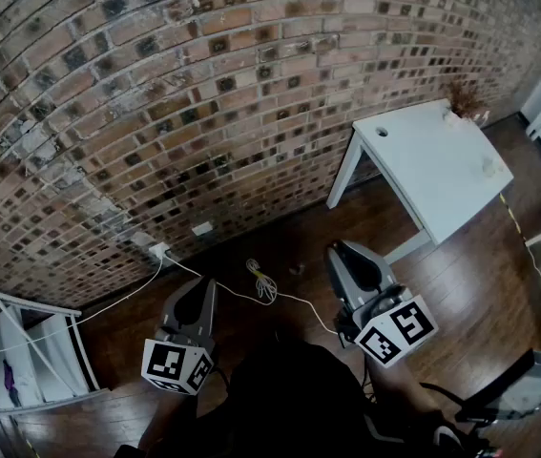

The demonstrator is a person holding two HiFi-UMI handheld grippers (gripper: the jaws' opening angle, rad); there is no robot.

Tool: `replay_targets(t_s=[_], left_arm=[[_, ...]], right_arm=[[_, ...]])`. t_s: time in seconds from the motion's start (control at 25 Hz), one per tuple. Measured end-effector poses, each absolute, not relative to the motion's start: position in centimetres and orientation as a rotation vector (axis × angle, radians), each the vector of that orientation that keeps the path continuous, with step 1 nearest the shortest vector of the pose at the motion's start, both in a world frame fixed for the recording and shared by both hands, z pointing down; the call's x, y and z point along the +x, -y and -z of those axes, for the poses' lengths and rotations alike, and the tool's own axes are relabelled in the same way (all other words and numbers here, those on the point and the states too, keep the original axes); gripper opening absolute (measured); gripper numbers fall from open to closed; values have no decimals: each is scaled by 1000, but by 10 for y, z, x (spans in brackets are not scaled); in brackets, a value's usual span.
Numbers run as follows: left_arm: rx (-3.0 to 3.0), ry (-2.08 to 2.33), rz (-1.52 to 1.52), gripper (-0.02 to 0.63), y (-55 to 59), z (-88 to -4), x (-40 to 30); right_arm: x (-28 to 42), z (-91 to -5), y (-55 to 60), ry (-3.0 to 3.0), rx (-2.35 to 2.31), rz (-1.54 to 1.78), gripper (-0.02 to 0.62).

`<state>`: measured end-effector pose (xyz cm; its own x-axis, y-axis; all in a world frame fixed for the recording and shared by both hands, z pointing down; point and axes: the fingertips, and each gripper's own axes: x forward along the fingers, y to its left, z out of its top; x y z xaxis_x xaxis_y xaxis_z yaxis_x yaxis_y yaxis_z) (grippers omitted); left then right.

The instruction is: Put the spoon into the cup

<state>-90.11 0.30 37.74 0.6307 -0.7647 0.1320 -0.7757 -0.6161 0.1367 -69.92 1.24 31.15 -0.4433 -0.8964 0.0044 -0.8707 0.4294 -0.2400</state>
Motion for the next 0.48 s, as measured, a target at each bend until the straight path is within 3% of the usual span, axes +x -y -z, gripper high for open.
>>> replay_targets(t_s=[0.24, 0.48], left_arm=[[2717, 1191, -116, -6, -3, -379, -870], [2790, 1087, -153, -6, -8, -375, -796]], right_arm=[[-671, -319, -30, -2479, -1657, 331, 51], [-602, -313, -55, -2372, -1718, 287, 51]])
